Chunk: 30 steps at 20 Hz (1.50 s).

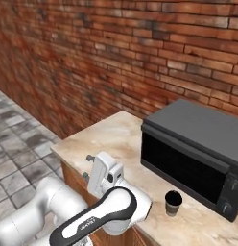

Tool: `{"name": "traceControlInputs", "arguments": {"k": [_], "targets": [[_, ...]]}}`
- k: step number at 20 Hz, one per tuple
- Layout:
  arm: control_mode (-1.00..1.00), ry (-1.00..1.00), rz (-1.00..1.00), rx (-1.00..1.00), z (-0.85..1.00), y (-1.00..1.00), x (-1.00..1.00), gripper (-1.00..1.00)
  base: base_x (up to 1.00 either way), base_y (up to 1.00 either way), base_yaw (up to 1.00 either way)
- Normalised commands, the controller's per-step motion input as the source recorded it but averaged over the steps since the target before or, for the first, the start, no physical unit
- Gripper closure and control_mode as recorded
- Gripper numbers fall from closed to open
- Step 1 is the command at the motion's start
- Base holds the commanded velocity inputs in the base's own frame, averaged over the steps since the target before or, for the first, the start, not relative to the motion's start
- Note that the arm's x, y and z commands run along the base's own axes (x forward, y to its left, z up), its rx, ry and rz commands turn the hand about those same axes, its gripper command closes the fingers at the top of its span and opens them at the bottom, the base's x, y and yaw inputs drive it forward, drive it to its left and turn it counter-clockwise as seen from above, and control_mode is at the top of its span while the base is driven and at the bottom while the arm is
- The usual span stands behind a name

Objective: Move the drinks to the dining counter.

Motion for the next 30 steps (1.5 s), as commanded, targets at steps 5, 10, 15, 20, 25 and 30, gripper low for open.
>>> {"name": "traceControlInputs", "arguments": {"k": [5,10,15,20,25,30], "targets": [[1.0,0.0,0.0,0.0,0.0,0.0,0.0,-1.0,-0.06,-1.0,-0.43],[1.0,0.0,0.0,0.0,0.0,0.0,0.0,-1.0,-0.93,-1.0,-0.19],[1.0,0.0,0.0,0.0,0.0,0.0,0.0,-1.0,-1.0,-1.0,-0.16],[1.0,0.0,0.0,0.0,0.0,0.0,0.0,-1.0,-1.0,-1.0,-0.13],[1.0,0.0,0.0,0.0,0.0,0.0,0.0,-1.0,-0.98,-1.0,-0.17],[1.0,0.0,0.0,0.0,0.0,0.0,0.0,-1.0,-0.22,-0.82,-0.34]]}}
